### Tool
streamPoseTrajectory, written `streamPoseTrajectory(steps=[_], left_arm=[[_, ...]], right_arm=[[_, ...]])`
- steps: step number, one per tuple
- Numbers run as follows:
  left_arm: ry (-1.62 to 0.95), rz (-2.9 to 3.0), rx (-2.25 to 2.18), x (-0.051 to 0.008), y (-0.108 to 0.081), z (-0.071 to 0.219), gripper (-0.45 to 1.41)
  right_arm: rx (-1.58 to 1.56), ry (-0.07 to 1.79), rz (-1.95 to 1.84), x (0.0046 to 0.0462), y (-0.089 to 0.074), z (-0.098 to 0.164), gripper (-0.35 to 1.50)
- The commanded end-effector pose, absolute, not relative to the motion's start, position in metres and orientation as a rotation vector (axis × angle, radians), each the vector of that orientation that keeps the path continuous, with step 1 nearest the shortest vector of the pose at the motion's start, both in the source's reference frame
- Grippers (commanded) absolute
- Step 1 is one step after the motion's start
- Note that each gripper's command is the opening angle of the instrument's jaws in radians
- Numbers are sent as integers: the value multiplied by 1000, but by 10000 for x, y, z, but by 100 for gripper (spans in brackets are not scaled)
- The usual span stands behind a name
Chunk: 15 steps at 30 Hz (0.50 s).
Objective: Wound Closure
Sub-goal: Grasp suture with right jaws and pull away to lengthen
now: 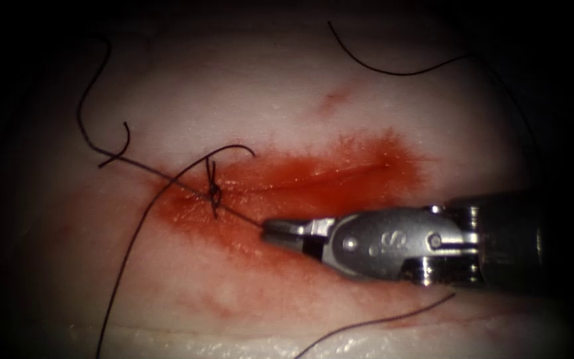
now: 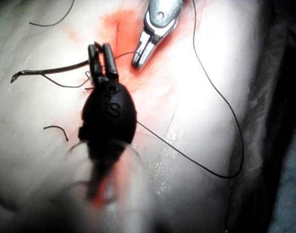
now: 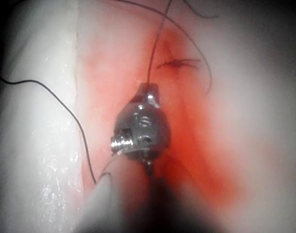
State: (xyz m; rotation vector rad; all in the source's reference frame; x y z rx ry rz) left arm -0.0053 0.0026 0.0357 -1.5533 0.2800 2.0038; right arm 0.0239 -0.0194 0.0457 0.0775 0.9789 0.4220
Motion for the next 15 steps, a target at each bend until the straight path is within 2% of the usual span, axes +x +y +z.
streamPoseTrajectory(steps=[1, 15], left_arm=[[273, 2001, -1558, -60, 25, 363, -45], [251, 2018, -1563, -66, 21, 367, -45]], right_arm=[[82, 985, 423, 247, -206, 451, -35], [130, 979, 385, 270, -295, 318, -35]])
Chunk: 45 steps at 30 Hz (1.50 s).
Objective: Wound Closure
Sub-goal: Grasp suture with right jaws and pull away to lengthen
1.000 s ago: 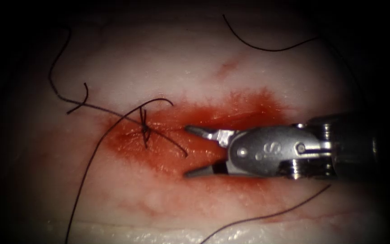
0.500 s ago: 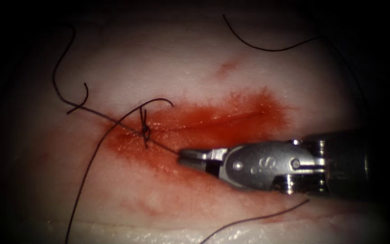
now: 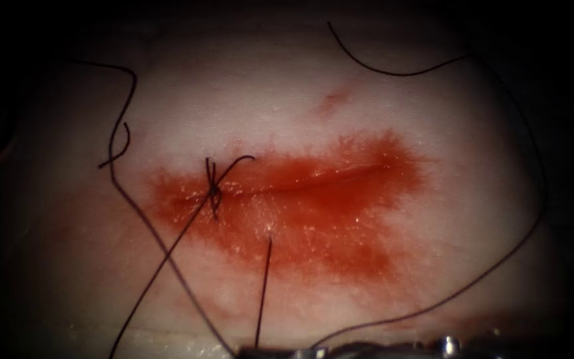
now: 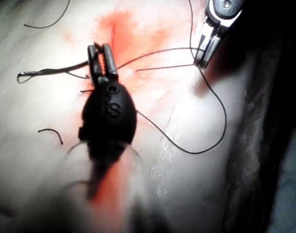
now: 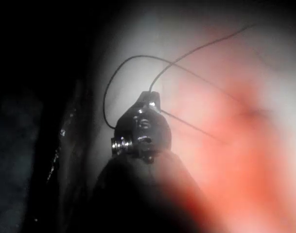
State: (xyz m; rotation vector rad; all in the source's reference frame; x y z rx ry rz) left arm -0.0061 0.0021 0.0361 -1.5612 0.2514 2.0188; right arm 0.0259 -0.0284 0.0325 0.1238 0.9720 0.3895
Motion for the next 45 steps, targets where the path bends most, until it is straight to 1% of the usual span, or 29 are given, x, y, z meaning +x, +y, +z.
streamPoseTrajectory(steps=[1, 4, 8, 9, 10, 11, 12, 13, 14, 15, 17, 19, 22, 25, 33, 38, 43, 45], left_arm=[[251, 2018, -1563, -66, 21, 367, -45], [244, 2024, -1562, -64, 21, 366, -45], [239, 2024, -1565, -61, 22, 366, -45], [235, 2024, -1568, -58, 23, 366, -45], [231, 2024, -1570, -55, 24, 365, -45], [229, 2025, -1568, -53, 25, 365, -45], [227, 2026, -1563, -50, 26, 365, -45], [227, 2026, -1563, -50, 26, 365, -45], [225, 2028, -1559, -47, 28, 364, -45], [228, 2022, -1527, -31, 34, 364, -45], [268, 2019, -1501, -14, 40, 364, -45], [298, 2016, -1482, 1, 45, 364, -45], [318, 2014, -1467, 12, 49, 365, -45], [334, 2012, -1443, 21, 53, 369, -45], [354, 2014, -1435, 16, 53, 380, -45], [366, 2013, -1430, 9, 51, 385, -45], [367, 2017, -1426, 6, 50, 385, -45], [366, 2017, -1429, 6, 50, 385, -45]], right_arm=[[130, 979, 385, 270, -295, 318, -35], [144, 994, 363, 282, -306, 282, -35], [130, 1014, 295, 286, -303, 269, -35], [107, 1014, 253, 284, -295, 270, 5], [86, 1012, 216, 282, -287, 273, 52], [74, 1012, 193, 280, -280, 276, 83], [62, 1010, 170, 277, -273, 279, 104], [62, 1010, 170, 277, -273, 279, 104], [61, 1006, 162, 273, -264, 284, 120], [25, 1030, 171, 259, -243, 296, 126], [-4, 1042, 180, 246, -224, 308, 128], [-13, 1037, 185, 236, -210, 320, 125], [-17, 1027, 190, 227, -200, 334, 113], [-28, 1011, 195, 220, -187, 355, 110], [-64, 999, 210, 229, -180, 407, 123], [-28, 966, 214, 247, -181, 442, 120], [-23, 972, 217, 252, -181, 466, 110], [-20, 973, 222, 249, -180, 471, 93]])
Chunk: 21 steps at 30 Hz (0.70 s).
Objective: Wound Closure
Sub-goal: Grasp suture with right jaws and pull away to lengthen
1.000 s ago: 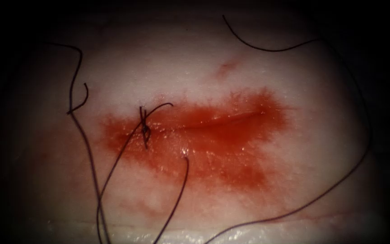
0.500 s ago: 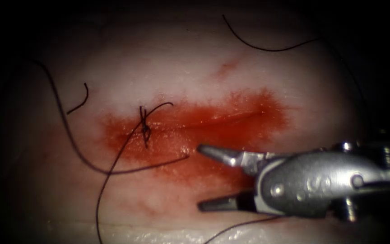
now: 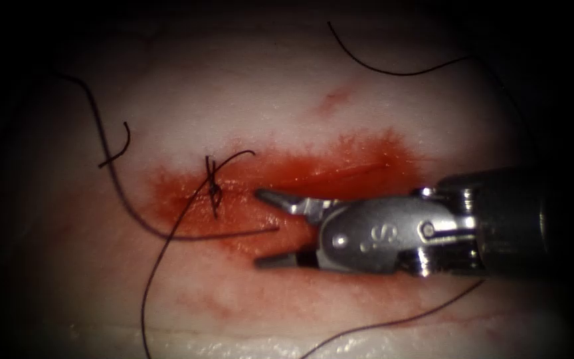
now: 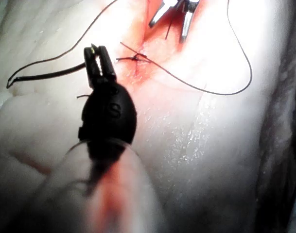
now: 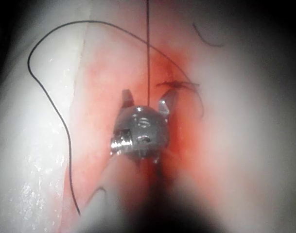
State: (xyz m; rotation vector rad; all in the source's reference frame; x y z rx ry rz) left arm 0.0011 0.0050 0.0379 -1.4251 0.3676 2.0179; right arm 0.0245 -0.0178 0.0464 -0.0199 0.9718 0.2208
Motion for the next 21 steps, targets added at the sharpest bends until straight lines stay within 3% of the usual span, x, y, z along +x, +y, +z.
streamPoseTrajectory(steps=[1, 2, 3, 15, 21], left_arm=[[366, 2017, -1429, 6, 50, 385, -45], [366, 2017, -1429, 6, 50, 385, -45], [366, 2017, -1429, 6, 50, 385, -45], [359, 2030, -1434, -2, 47, 388, -45], [346, 2060, -1436, -19, 42, 396, -45]], right_arm=[[-14, 974, 231, 247, -180, 472, 74], [-8, 976, 239, 245, -181, 473, 31], [16, 979, 278, 243, -184, 473, -35], [103, 935, 312, 240, -227, 422, -35], [139, 974, 282, 261, -294, 335, -35]])
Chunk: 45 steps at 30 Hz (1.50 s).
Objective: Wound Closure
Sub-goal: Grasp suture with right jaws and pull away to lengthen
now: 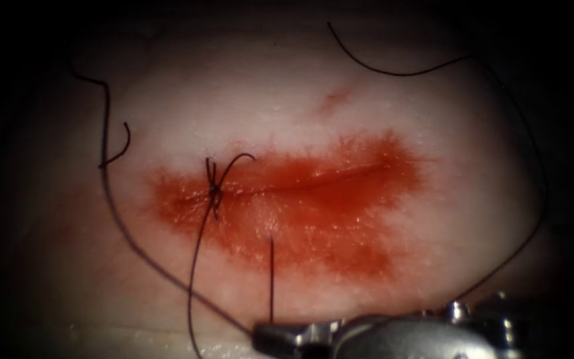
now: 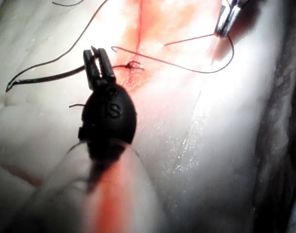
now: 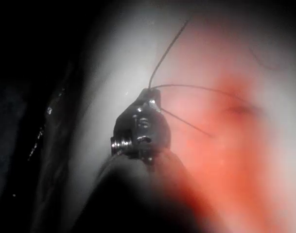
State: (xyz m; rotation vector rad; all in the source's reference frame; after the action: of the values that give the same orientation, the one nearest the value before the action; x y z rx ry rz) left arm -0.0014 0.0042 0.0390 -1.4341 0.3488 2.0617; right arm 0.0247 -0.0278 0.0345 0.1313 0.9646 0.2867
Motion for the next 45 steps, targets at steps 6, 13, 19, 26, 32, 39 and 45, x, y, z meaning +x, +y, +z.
streamPoseTrajectory(steps=[6, 13, 19, 26, 32, 39, 45], left_arm=[[344, 2065, -1434, -19, 42, 398, -45], [338, 2067, -1439, -14, 43, 397, -45], [327, 2070, -1448, -4, 47, 399, -45], [329, 2072, -1443, -2, 48, 401, -45], [327, 2067, -1441, -3, 47, 402, -45], [333, 2067, -1441, -5, 47, 406, -45], [330, 2062, -1439, -6, 46, 406, -45]], right_arm=[[151, 1006, 244, 297, -334, 276, -35], [45, 1029, 99, 297, -295, 281, 109], [-45, 1104, 159, 251, -242, 296, 135], [-56, 1067, 129, 217, -204, 325, 113], [-101, 1030, 117, 223, -192, 368, 128], [-123, 985, 93, 238, -182, 427, 124], [-138, 947, 63, 253, -194, 466, 118]])
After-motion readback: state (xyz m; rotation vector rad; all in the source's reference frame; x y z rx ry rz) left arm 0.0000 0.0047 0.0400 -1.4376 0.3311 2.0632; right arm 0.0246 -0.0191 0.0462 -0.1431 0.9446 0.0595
